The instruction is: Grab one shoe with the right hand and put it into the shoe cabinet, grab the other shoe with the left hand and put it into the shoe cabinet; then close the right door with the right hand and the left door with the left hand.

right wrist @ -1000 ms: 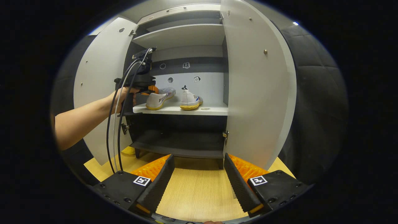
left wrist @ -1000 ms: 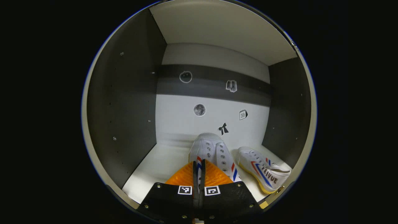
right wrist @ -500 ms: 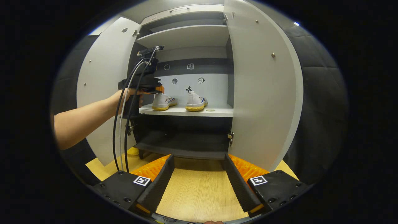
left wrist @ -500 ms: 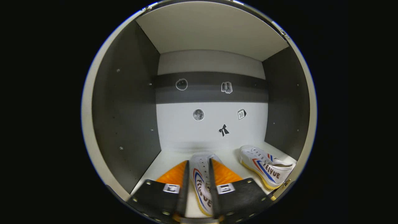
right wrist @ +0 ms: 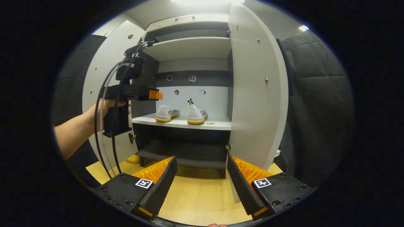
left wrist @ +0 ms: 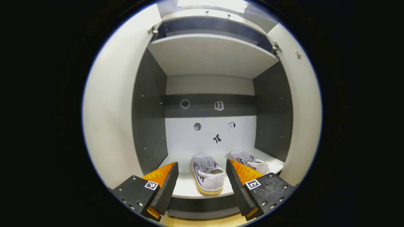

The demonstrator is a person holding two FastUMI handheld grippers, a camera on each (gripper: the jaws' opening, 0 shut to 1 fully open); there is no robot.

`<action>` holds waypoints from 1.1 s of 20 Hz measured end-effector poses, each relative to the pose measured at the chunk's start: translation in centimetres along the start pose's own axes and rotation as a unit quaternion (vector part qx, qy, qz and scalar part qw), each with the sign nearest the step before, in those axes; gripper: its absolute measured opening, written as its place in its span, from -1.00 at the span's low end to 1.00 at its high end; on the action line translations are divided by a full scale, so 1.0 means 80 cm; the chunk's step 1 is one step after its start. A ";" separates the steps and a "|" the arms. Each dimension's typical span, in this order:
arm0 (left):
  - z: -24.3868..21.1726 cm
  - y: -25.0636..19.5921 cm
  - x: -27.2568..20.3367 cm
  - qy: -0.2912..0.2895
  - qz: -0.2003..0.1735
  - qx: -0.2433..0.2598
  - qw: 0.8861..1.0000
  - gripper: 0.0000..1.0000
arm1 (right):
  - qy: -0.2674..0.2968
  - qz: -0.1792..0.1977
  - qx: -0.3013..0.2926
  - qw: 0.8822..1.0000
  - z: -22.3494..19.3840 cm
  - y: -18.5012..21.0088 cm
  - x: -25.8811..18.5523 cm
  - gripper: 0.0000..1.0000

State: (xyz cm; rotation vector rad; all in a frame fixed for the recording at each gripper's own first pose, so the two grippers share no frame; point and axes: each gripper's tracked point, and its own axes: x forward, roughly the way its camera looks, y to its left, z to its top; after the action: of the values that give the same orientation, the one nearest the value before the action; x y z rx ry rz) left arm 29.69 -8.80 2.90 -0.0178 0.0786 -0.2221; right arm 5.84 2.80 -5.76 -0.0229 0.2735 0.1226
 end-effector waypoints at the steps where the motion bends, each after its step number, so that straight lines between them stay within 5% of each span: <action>1: 0.008 -0.001 -0.018 -0.008 -0.001 0.002 1.000 0.62 | -0.004 -0.002 0.000 1.000 0.004 -0.002 -0.004 0.99; 22: 0.017 0.040 -0.285 -0.042 -0.010 0.008 0.999 0.61 | -0.060 -0.005 -0.007 0.998 0.061 0.009 -0.067 0.94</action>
State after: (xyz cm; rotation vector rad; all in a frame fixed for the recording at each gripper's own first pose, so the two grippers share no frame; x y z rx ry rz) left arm 8.31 -0.67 5.89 -0.0128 -0.0060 -0.2419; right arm 1.96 3.08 0.37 -0.0313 0.1530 0.1164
